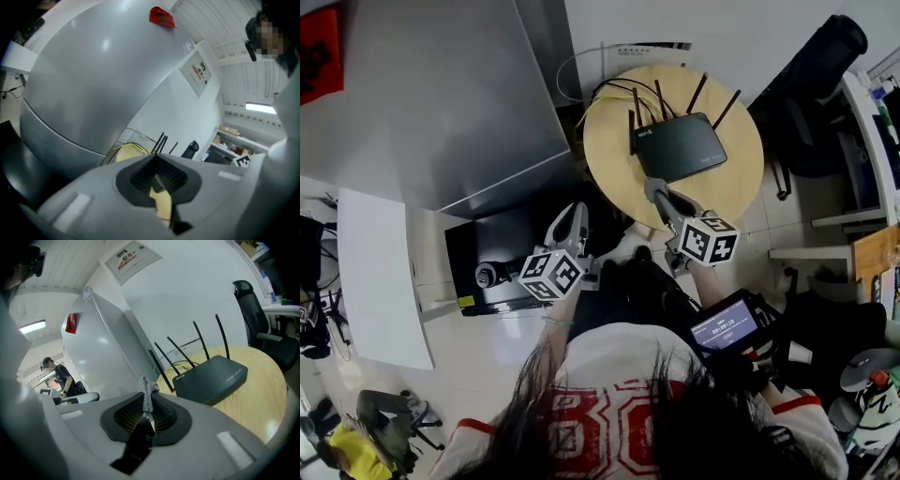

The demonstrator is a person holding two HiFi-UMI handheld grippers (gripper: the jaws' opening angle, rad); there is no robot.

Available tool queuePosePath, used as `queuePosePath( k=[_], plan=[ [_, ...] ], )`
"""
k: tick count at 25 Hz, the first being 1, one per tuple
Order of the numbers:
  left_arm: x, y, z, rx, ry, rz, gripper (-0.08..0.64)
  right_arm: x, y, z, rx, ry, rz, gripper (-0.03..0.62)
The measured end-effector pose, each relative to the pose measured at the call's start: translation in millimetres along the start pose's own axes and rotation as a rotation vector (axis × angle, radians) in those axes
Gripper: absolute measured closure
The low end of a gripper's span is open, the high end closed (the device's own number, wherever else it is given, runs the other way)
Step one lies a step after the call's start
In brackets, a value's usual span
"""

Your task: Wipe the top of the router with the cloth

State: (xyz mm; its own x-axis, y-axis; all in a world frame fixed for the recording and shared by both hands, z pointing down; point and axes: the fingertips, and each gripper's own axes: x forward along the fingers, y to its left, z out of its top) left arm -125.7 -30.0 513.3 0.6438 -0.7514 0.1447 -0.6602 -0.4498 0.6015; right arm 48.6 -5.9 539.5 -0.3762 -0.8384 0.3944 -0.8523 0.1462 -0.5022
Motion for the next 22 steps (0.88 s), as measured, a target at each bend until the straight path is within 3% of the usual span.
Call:
queuePosePath(
  k=[6,14,22],
  plan=[
    [11,-42,-11,0.054,0.032,-0.085,0.56,-14,5,11,-0.002,-0.036,0.029,0.551],
    [15,-56,-8,0.068,0.016,-0.044,0.56,-20,5,5,-0.008,-0.004,0.073,0.551],
    [29,-86,-24,0.085,0.045,-0.078,0.56,-32,0,10,-0.027,-0.005,0.106,0.551]
  ],
)
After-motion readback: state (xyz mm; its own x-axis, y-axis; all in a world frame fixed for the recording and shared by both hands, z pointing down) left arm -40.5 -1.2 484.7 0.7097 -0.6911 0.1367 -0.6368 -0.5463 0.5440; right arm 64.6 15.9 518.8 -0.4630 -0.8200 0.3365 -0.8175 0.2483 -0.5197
